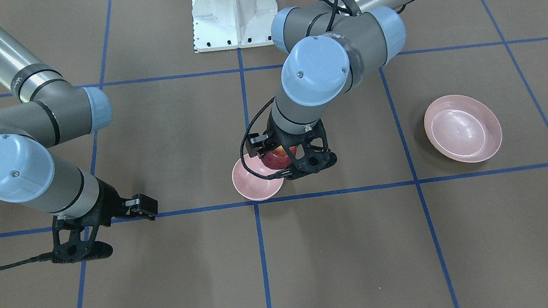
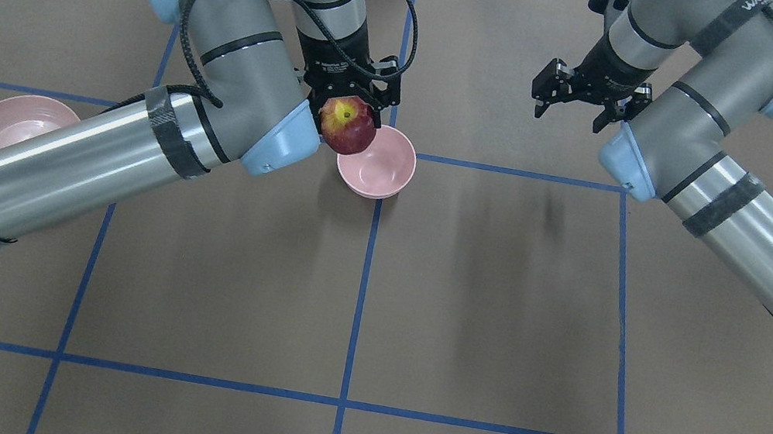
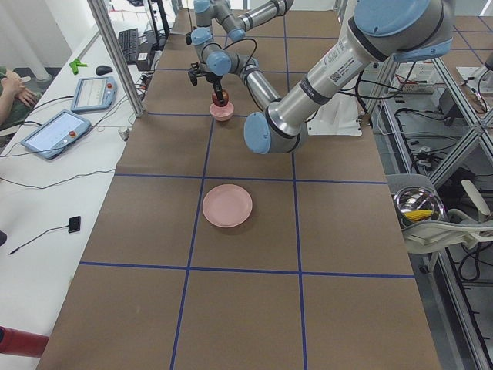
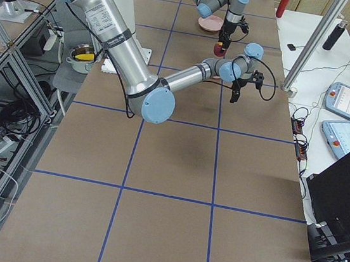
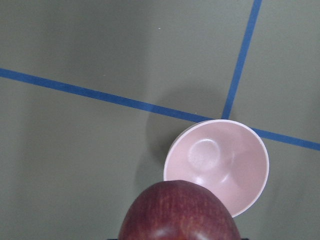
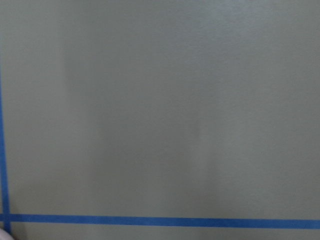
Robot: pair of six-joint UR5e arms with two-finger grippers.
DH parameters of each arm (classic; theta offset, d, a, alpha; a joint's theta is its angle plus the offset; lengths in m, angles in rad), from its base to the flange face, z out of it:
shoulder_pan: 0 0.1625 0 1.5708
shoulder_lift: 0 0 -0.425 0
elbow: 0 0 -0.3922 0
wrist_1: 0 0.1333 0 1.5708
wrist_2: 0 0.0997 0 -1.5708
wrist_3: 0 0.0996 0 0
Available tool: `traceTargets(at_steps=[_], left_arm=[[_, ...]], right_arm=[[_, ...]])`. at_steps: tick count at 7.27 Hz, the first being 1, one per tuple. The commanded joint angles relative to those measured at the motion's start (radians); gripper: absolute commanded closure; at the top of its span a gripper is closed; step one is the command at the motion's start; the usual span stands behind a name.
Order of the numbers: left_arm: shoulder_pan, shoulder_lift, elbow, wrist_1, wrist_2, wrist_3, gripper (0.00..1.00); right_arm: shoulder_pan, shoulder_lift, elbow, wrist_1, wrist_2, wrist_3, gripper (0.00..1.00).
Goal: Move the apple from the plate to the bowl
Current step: 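Carry the apple over the bowl with the left gripper while the right gripper withdraws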
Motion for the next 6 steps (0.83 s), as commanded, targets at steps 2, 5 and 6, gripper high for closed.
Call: traceTargets(at_steps=[2,5,6], left_arm=[[0.051,-0.045,0.117,-0.072,0.074,-0.019,1.0],[0.083,-0.05,0.166,-0.127,0.133,-0.033,1.0],[0.091,-0.048,0.187,-0.17,0.135,-0.065,0.89]], right_arm=[[0.02,-0.038,0.027,-0.002,0.002,-0.035,0.0],[0.027,-0.041,0.029,-0.002,0.009,-0.052,0.0],[0.03,-0.042,0.029,-0.002,0.009,-0.061,0.0]])
